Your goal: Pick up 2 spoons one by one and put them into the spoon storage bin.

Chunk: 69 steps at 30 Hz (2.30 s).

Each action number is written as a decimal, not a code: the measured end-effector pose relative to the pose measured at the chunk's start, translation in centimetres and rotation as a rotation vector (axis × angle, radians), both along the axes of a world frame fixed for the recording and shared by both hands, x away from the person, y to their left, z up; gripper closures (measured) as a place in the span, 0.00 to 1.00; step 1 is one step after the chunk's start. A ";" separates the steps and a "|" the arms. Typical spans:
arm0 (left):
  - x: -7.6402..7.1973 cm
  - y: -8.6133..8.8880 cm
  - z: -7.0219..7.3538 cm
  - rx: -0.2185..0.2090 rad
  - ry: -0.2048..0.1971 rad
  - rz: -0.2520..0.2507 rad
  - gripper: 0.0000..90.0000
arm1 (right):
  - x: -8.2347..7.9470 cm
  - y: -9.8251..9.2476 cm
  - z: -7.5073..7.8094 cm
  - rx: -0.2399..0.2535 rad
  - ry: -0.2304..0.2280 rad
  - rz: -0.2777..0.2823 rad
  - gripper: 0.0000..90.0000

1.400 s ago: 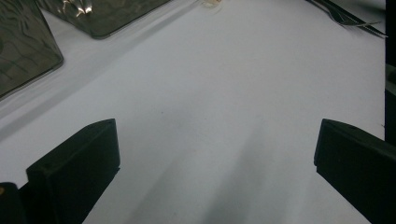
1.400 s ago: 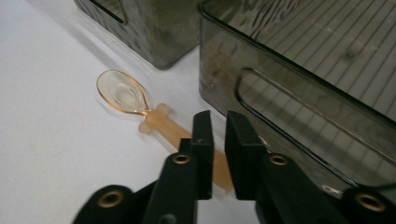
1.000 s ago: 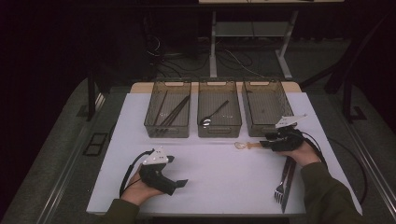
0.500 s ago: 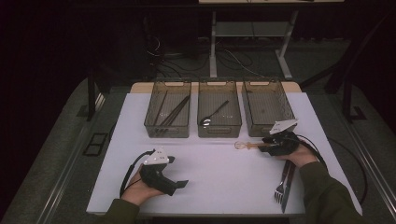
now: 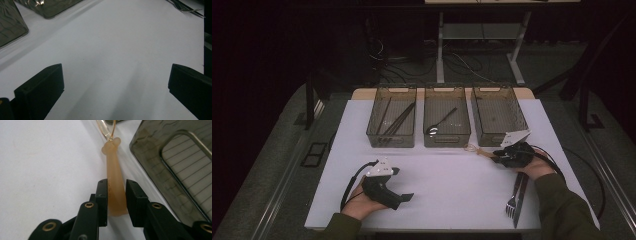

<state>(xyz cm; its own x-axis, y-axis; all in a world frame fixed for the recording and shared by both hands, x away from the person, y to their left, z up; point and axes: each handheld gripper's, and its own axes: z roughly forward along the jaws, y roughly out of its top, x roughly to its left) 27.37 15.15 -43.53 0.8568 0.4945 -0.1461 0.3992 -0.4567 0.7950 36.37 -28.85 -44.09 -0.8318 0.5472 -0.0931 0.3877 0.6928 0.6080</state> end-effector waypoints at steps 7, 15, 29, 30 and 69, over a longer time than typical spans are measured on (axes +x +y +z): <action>0.0 0.1 0.0 -0.001 -0.004 -0.003 0.00 | -0.5 0.1 0.4 -0.012 0.032 0.033 0.82; 0.0 0.1 0.1 -0.010 -0.006 -0.001 0.00 | -1.3 0.0 1.1 0.006 0.050 0.024 0.82; 0.2 0.2 -0.1 -0.037 -0.017 -0.008 0.00 | -2.1 -0.3 3.2 0.168 0.041 0.005 0.82; 0.3 0.3 -0.1 -0.039 -0.018 -0.011 0.00 | -2.2 -0.3 3.3 0.178 0.042 0.002 0.82; 0.4 0.4 -0.2 -0.015 -0.023 -0.008 0.00 | -0.4 3.2 7.4 0.303 0.008 -0.188 0.82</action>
